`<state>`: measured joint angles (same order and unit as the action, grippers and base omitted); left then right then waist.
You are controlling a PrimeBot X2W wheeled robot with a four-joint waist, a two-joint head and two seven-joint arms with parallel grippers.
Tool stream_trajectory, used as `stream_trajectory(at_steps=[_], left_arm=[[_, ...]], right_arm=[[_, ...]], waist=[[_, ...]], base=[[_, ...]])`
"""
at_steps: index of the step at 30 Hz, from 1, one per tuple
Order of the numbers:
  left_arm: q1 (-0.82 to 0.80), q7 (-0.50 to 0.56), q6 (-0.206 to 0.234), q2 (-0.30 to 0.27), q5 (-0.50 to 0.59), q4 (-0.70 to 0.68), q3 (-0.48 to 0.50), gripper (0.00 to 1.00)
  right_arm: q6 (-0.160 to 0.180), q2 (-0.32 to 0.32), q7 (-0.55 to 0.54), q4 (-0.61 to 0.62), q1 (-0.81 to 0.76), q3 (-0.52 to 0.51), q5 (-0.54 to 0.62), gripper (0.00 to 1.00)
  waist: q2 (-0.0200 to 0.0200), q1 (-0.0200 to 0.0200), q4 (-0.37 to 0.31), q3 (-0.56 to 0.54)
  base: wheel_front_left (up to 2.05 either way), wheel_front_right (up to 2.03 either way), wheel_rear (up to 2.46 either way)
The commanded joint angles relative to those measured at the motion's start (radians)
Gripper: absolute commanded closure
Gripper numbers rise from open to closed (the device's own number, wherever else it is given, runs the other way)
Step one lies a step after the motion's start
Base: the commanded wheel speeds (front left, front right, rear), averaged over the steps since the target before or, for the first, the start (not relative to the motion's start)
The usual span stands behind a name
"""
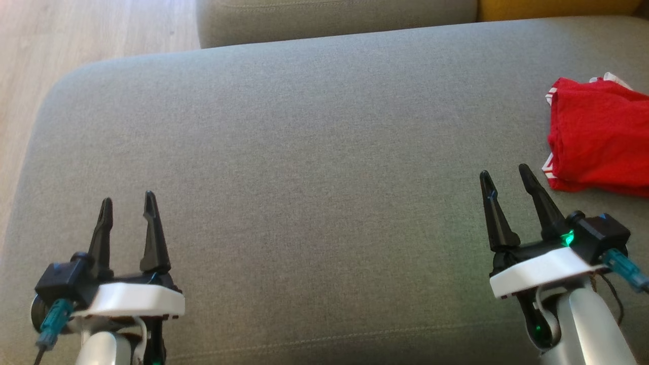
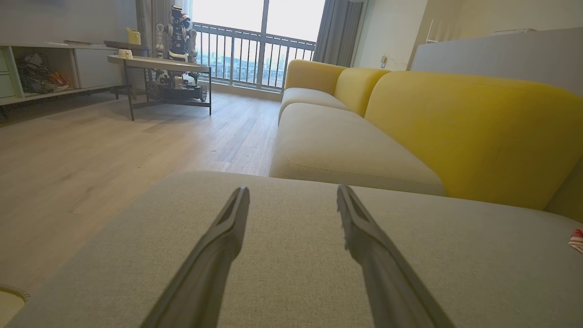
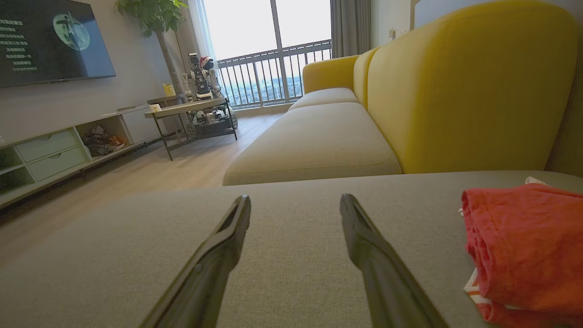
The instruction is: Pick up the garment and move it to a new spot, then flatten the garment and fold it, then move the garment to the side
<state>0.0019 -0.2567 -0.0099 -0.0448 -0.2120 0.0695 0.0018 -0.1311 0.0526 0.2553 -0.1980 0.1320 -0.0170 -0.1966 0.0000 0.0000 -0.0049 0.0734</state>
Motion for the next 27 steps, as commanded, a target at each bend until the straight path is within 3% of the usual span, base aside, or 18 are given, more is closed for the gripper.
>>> stream_trajectory(at_steps=[1, 23, 24, 27], left_arm=[[-0.035, -0.005, -0.004, -0.005, 0.003, -0.038, 0.035, 0.0], [-0.042, -0.005, -0.015, -0.005, -0.051, -0.017, 0.039, 0.0], [-0.002, 0.0, -0.013, 0.001, -0.05, 0.018, 0.007, 1.0], [0.01, 0.003, -0.013, 0.004, -0.057, 0.065, 0.004, 1.0]], right_arm=[[0.0, -0.002, 0.006, 0.037, 0.037, 0.026, -0.008, 0.0], [0.0, -0.002, 0.006, 0.039, 0.046, 0.043, -0.011, 0.0], [0.0, 0.0, 0.0, 0.002, 0.002, 0.019, -0.008, 1.0], [0.0, -0.001, -0.002, -0.042, -0.014, 0.023, -0.014, 1.0]], waist=[[0.0, 0.0, -0.001, 0.003], [0.0, 0.0, 0.001, 0.026], [0.0, 0.0, 0.001, 0.026], [0.0, 0.0, 0.001, 0.026]], base=[[0.0, 0.0, 0.0], [0.0, 0.0, 0.0], [0.0, 0.0, 0.0], [0.0, 0.0, 0.0]])
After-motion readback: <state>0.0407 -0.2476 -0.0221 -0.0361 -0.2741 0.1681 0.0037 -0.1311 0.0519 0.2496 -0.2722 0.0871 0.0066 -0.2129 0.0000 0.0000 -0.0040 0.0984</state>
